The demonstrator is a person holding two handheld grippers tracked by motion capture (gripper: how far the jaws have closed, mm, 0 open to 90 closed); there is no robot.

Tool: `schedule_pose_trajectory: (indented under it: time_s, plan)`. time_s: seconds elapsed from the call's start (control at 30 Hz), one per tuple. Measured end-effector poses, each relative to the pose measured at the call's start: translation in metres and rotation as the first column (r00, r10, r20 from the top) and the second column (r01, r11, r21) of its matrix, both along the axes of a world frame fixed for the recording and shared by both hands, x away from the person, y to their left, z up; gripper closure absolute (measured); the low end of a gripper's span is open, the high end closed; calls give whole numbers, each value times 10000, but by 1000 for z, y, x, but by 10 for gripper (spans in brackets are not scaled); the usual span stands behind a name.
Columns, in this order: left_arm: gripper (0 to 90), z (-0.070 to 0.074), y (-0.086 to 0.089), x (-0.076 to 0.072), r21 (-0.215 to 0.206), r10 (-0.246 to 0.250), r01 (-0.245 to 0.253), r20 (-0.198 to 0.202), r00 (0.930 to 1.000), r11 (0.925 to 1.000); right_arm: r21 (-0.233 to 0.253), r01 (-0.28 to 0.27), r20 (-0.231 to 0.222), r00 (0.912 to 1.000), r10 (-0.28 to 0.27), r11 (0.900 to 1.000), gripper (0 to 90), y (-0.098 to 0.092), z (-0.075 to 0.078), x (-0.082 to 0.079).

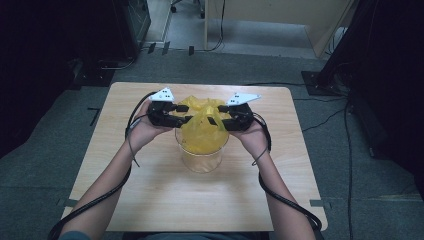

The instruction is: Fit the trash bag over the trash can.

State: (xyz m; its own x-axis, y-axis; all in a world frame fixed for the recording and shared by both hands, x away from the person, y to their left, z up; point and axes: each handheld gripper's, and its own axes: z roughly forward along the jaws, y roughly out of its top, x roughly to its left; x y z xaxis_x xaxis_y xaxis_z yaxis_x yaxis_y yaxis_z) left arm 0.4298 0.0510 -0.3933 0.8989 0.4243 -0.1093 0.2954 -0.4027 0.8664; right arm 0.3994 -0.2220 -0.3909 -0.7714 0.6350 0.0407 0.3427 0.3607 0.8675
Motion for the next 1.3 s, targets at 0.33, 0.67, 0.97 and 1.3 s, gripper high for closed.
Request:
schedule_pose_trajectory:
  time_s: [0.33,0.67,0.97,1.3]
  plan:
    - [452,-10,0,3,-194,-203,184,-1075,9940,9996,725,73,-1596,9872,44,9973,364,1,-7,5]
    - [445,-14,9,4,-102,-314,302,-1449,9890,9995,1182,203,-2694,9629,124,9928,326,-4,-11,9]
    - [432,-5,21,0,-513,-508,436,-1476,9877,9977,250,-984,-812,9917,1001,9948,321,-11,2,-8]
    - [431,3,33,-12,-495,-796,735,-1340,9878,9961,464,-1675,-783,9822,1707,9848,314,-32,12,-20]
